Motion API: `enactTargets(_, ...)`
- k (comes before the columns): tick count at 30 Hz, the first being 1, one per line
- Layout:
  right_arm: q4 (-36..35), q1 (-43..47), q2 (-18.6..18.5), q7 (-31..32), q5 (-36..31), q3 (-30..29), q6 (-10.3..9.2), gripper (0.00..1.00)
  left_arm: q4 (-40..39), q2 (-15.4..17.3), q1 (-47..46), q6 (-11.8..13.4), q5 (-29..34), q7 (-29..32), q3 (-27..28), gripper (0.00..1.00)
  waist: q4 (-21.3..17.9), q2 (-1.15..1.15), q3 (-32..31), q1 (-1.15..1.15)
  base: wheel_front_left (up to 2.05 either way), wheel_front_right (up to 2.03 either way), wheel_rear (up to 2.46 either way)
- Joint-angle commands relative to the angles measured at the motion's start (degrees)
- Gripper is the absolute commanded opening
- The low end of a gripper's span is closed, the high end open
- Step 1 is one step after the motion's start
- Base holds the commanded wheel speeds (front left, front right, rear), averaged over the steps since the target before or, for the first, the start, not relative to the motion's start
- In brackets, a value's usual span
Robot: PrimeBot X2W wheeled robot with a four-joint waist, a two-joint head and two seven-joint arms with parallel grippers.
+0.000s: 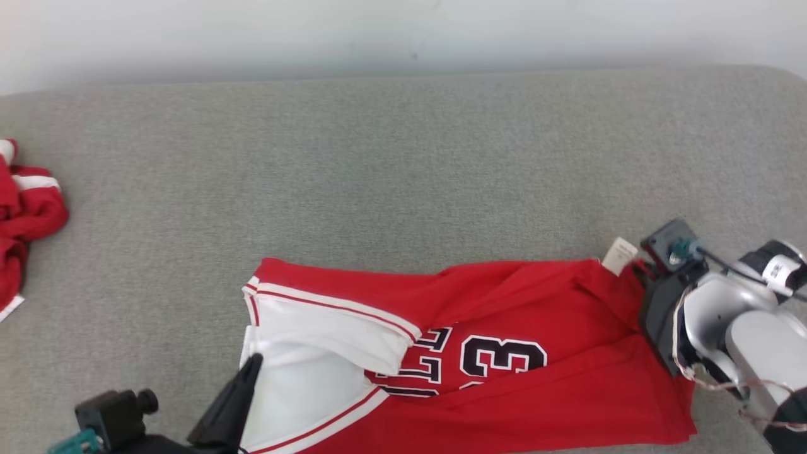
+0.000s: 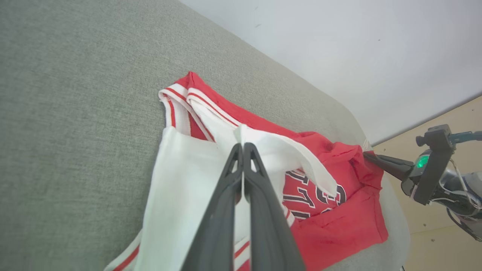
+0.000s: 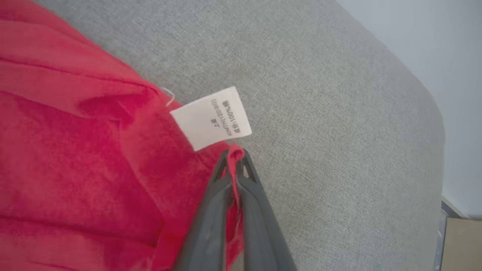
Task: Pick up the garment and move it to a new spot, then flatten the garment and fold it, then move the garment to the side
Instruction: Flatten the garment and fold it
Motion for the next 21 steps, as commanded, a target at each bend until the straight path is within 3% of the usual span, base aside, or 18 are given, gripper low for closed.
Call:
enactTargets(1,-0.3,0.8,-0.6,0.2,0.5,0.7,-0.12,0.0,0.0,-0.4,0.6,-0.3,-0.8,-0.3,0.0,0.0,0.9,0.01,-0.9,0.01,0.0,0.0,0.0)
enactTargets(10,-4.3,0.3,-8.0,3.8,5.4,10.8,-0.12,0.0,1.5,-2.2,6.3,0.0,-3.6,-2.6,0.6,0.0,1.1,0.01,-2.5,0.01,0.0,0.0,0.0)
enactTargets(11,-4.5,0.3,-8.6,4.2,6.3,11.3,-0.12,0.05,1.6,-2.3,7.0,-0.1,-3.8,-2.9,0.6,0.0,1.2,0.01,-2.7,0.01,0.0,0.0,0.0)
enactTargets(13,-4.7,0.6,-9.6,5.1,7.8,12.1,-0.12,0.35,2.2,-2.8,7.9,-0.2,-4.0,-3.3,0.3,0.0,1.4,0.01,-2.9,0.01,0.0,0.0,0.0)
enactTargets(14,-4.5,0.7,-9.9,5.5,8.8,11.7,-0.12,1.0,2.6,-3.0,8.0,-0.3,-3.7,-3.7,0.1,0.0,1.5,0.01,-3.1,0.01,0.0,0.0,0.0)
enactTargets(16,-4.4,1.3,-10.0,5.6,10.0,10.6,-0.12,1.0,3.7,-3.4,7.7,-0.4,-2.8,-4.0,-0.6,0.0,1.8,0.01,-3.3,0.01,0.0,0.0,0.0)
enactTargets(19,-4.7,2.4,-10.2,5.8,11.8,8.5,-0.12,1.0,5.9,-3.5,6.8,-0.7,-1.1,-4.8,-1.9,0.45,2.2,0.01,-3.9,0.01,0.0,0.0,0.0)
enactTargets(20,-4.8,3.0,-10.2,6.1,12.4,7.5,-0.12,1.0,6.7,-3.4,6.8,-0.8,-0.4,-5.1,-2.1,0.42,2.2,0.01,-4.1,0.01,0.0,0.0,0.0)
enactTargets(21,-5.1,3.6,-10.2,5.9,12.8,6.3,-0.12,1.0,7.4,-3.1,6.8,-0.9,0.6,-5.4,-2.5,0.58,2.3,0.01,-4.4,0.01,0.0,0.0,0.0)
